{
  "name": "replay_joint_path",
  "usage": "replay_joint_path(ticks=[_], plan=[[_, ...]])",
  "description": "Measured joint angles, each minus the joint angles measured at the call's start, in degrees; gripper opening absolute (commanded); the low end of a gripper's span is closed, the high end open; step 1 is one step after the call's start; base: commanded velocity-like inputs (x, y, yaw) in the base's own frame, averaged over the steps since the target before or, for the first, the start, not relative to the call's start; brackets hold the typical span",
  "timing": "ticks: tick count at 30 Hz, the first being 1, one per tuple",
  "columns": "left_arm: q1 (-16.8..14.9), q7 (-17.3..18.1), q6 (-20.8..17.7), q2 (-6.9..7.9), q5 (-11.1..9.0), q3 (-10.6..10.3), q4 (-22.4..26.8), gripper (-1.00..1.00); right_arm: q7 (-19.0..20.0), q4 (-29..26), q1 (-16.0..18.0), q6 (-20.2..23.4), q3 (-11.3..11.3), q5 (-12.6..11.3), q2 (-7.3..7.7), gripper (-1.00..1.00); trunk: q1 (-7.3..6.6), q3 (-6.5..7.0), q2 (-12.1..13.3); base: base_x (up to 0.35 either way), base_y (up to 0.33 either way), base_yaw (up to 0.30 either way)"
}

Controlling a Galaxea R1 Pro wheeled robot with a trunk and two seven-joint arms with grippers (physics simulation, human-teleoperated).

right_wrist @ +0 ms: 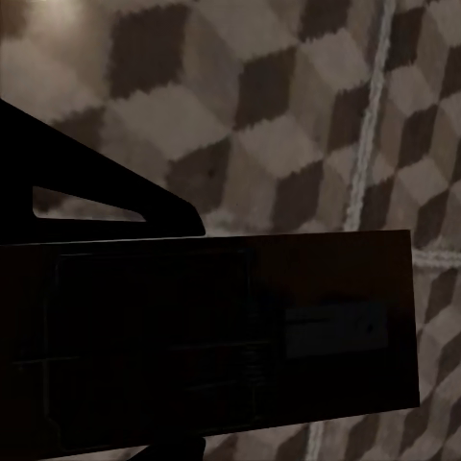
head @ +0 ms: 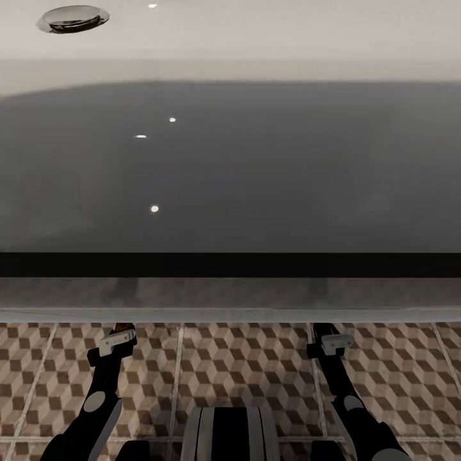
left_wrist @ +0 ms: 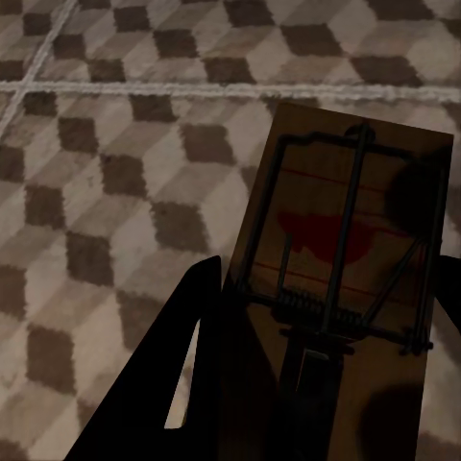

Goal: Take the four mousetraps from the cabinet in the bathroom and place them on the bathroom floor. Make sure all four end up on the same floor surface, and ensure that at least two of them are either under or directly next to the same bathroom sink.

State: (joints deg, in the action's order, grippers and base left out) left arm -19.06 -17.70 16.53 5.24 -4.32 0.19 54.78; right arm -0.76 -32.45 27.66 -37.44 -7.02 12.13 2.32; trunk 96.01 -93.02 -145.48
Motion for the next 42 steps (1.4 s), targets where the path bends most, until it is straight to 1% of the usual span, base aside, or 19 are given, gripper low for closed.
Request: replay_joint_path(ticks=[9,11,13,15,16,18,21,25,27,31,32,36,39,42], plan=[[0.00,0.03,-0.04,0.03,0.00,0.00,0.00,-1.00,0.00,0.00,0.00,0.00,-0.07,-0.03,0.00,-1.00,0.00,0.00,0.00,0.000,0.000,0.000],[0.00,0.02,-0.03,-0.01,0.00,0.00,0.00,-1.00,0.01,0.01,0.00,0.03,-0.45,-0.34,0.06,-1.00,0.00,0.00,0.00,0.000,0.000,0.000],[0.00,-0.02,0.00,-0.05,0.00,0.00,0.00,-1.00,0.09,-0.01,0.00,0.05,-1.48,-1.44,0.17,-1.00,0.00,0.00,0.00,0.000,0.000,0.000],[0.00,-0.08,0.02,-0.03,0.00,0.00,-0.03,-1.00,0.24,-0.01,0.00,0.12,-2.86,-4.03,0.39,-1.00,0.00,0.00,0.00,0.000,0.000,0.000],[0.00,-0.15,0.03,-0.02,0.01,0.00,-0.14,-1.00,0.30,-0.02,0.00,0.17,-3.22,-5.11,0.47,-1.00,0.00,0.00,0.00,0.000,0.000,0.000],[0.00,-0.60,0.03,-0.01,0.04,0.00,-0.59,-1.00,0.36,-0.02,-0.01,0.22,-3.59,-6.33,0.56,-1.00,0.00,0.00,0.00,0.000,0.000,0.000],[0.00,-1.63,0.09,-0.05,0.07,0.00,-0.90,-1.00,0.39,-0.02,-0.01,0.30,-3.69,-6.90,0.59,-1.00,0.00,0.00,0.00,0.000,0.000,0.000],[0.00,-2.91,0.11,-0.01,0.07,0.00,-1.01,-1.00,0.63,-0.02,-0.01,0.45,-3.64,-7.02,0.66,-1.00,0.00,0.00,0.00,0.000,0.000,0.000],[0.00,-3.49,0.11,-0.01,0.08,0.00,-1.03,-1.00,2.28,-0.02,0.00,0.55,-3.54,-7.00,0.69,-1.00,0.00,0.00,0.00,0.000,0.000,0.000],[0.00,-4.23,0.11,0.00,0.08,0.00,-1.05,-1.00,9.17,-0.01,-0.01,0.80,-3.83,-7.10,0.68,-1.00,0.00,0.00,0.00,0.000,0.000,0.000],[0.00,-4.45,0.11,0.00,0.08,0.00,-1.05,-1.00,10.17,-0.01,0.01,0.83,-3.92,-7.12,0.66,-1.00,0.00,0.00,0.00,0.000,0.000,0.000],[0.00,-5.05,0.10,-0.18,0.08,-0.07,-1.05,-1.00,11.49,-0.17,-0.01,0.87,-4.09,-7.12,0.64,-1.00,0.00,0.00,0.00,0.000,0.000,0.000],[0.00,-5.25,0.10,-0.29,0.10,-0.16,-1.05,-1.00,11.72,-0.40,0.01,0.88,-4.13,-7.07,0.64,-1.00,0.00,0.00,0.00,0.000,0.000,0.000],[0.00,-5.57,0.12,-0.33,0.58,-0.20,-1.05,-1.00,11.83,-1.20,0.04,0.89,-4.15,-7.08,0.64,-1.00,0.00,0.00,0.00,0.000,0.000,0.000]])
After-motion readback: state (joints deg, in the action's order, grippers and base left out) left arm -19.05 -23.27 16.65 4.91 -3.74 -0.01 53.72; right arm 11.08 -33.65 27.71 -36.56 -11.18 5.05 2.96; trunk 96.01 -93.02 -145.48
